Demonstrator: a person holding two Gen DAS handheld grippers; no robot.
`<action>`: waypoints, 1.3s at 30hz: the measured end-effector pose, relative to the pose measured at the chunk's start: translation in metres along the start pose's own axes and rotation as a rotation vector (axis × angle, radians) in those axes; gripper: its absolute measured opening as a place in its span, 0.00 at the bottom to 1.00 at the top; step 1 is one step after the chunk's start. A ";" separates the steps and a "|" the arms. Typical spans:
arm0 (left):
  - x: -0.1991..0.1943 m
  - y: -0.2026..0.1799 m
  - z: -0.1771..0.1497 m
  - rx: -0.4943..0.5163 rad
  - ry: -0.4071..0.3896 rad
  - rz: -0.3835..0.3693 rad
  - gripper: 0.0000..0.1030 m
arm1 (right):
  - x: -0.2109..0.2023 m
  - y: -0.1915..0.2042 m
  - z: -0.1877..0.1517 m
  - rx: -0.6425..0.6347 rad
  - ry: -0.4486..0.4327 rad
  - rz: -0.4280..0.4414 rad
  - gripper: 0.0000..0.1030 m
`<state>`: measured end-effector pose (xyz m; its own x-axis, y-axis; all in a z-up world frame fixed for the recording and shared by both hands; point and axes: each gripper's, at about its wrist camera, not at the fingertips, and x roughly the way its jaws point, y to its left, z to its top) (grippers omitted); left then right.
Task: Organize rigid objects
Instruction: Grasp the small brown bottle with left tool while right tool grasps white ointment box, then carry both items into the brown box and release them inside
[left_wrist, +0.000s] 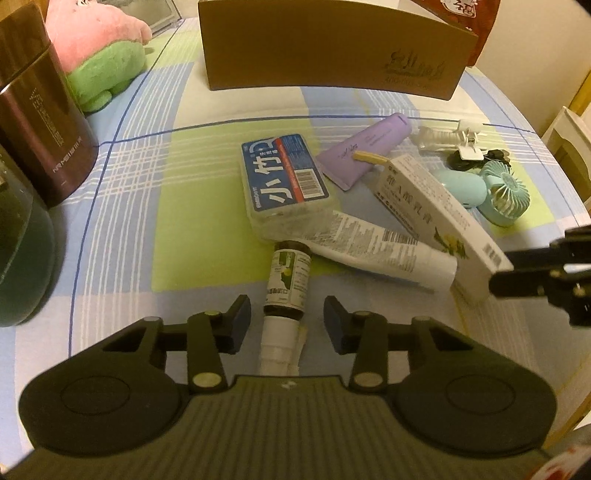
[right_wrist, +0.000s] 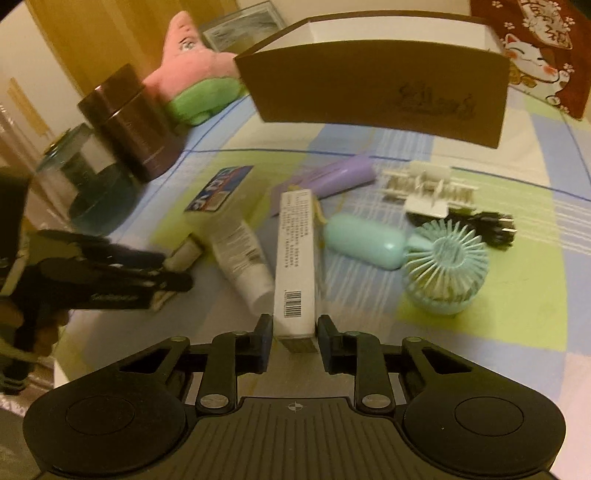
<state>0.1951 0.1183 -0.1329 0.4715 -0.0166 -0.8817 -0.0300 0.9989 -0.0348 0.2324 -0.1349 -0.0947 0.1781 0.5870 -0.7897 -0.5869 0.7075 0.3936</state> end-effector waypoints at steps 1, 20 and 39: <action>0.000 -0.001 0.000 0.000 -0.005 0.003 0.36 | 0.000 0.000 0.000 0.004 0.002 0.001 0.26; 0.003 0.017 0.009 -0.061 -0.007 0.049 0.21 | 0.034 0.018 0.037 -0.064 0.011 -0.101 0.28; 0.008 0.020 0.017 -0.054 0.001 0.055 0.20 | 0.048 0.026 0.040 -0.101 0.028 -0.142 0.25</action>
<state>0.2128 0.1386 -0.1325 0.4671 0.0378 -0.8834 -0.1034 0.9946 -0.0122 0.2571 -0.0731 -0.1034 0.2436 0.4723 -0.8471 -0.6340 0.7385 0.2295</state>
